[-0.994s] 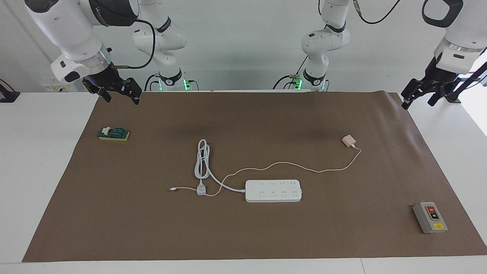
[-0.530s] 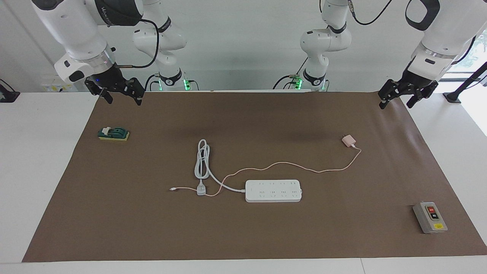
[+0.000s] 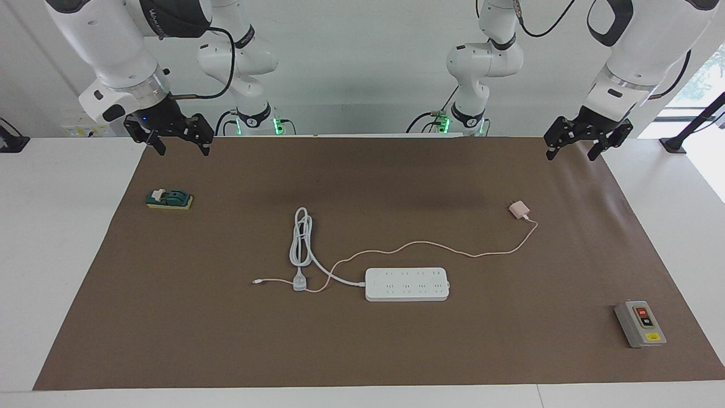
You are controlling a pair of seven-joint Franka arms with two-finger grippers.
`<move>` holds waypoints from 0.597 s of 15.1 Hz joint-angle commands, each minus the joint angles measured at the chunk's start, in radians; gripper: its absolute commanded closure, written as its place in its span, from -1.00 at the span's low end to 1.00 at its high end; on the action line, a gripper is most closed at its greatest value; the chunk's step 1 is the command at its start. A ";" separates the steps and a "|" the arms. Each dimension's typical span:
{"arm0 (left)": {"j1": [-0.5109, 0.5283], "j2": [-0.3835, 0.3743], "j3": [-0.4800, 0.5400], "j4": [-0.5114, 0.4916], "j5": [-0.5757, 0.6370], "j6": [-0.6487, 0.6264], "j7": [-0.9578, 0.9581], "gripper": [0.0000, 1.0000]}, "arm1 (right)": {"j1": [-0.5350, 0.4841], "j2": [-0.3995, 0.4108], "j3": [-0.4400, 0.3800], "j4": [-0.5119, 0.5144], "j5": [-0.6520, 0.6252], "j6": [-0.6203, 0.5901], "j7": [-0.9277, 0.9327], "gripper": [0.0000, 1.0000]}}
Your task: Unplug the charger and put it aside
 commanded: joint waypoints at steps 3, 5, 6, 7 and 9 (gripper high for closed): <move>-0.022 -0.032 -0.006 -0.031 0.045 -0.031 0.003 -1.00 | -0.007 -0.010 0.007 -0.009 -0.020 0.012 -0.024 -1.00; -0.023 -0.032 -0.008 -0.031 0.043 -0.027 0.020 -1.00 | -0.008 -0.010 0.007 -0.010 -0.020 0.012 -0.025 -1.00; -0.023 -0.032 -0.009 -0.031 0.039 -0.029 0.020 -1.00 | -0.008 -0.010 0.007 -0.010 -0.020 0.012 -0.025 -1.00; -0.023 -0.032 -0.011 -0.031 0.037 -0.029 0.017 -1.00 | -0.007 -0.010 0.007 -0.010 -0.020 0.012 -0.025 -1.00; -0.022 -0.040 -0.014 -0.034 0.030 -0.035 0.003 -1.00 | -0.007 -0.010 0.007 -0.010 -0.020 0.013 -0.028 -1.00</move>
